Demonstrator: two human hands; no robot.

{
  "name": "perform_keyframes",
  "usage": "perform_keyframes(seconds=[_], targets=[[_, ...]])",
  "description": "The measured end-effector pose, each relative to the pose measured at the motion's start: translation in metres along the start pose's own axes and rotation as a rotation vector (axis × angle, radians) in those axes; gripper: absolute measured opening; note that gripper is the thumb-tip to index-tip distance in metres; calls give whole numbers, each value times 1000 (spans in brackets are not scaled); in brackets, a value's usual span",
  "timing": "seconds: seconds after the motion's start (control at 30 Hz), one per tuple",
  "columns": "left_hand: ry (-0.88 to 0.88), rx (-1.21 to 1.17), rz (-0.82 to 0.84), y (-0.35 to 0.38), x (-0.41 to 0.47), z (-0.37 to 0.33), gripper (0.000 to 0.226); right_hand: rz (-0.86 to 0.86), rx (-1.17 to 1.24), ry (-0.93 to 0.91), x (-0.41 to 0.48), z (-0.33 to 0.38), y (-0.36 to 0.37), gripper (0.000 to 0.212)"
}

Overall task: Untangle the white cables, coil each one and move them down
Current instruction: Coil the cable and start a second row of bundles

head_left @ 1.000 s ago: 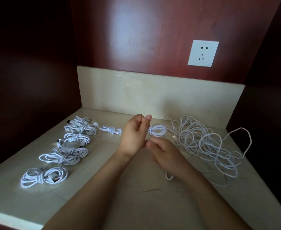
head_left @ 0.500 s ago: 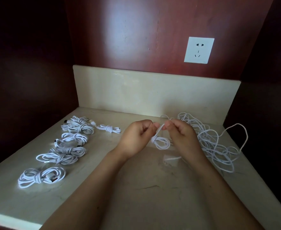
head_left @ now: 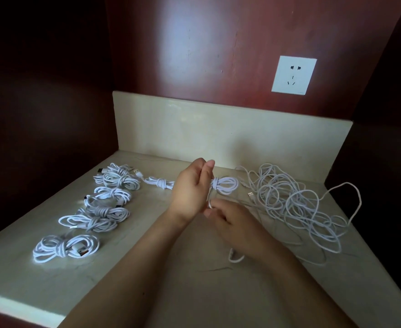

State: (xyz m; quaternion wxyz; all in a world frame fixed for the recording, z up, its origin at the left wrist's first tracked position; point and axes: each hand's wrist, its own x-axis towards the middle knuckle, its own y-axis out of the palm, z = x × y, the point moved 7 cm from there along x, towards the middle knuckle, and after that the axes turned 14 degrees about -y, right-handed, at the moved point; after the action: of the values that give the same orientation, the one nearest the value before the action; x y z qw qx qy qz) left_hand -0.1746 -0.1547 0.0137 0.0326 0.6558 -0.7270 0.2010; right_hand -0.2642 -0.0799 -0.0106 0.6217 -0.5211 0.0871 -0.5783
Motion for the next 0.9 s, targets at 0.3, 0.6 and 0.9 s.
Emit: perform_keyframes(seconds=[0.3,0.6,0.9], targets=[[63,424,101,10,-1,3,40,-356,157,5,0,6,-58,22],[75,27,394,33,-16,-8,41,-538,423,241,-10,-36,-62,30],[27,-257,191,22,-12,-14,34,-351,312,251,-9,-43,-32,28]])
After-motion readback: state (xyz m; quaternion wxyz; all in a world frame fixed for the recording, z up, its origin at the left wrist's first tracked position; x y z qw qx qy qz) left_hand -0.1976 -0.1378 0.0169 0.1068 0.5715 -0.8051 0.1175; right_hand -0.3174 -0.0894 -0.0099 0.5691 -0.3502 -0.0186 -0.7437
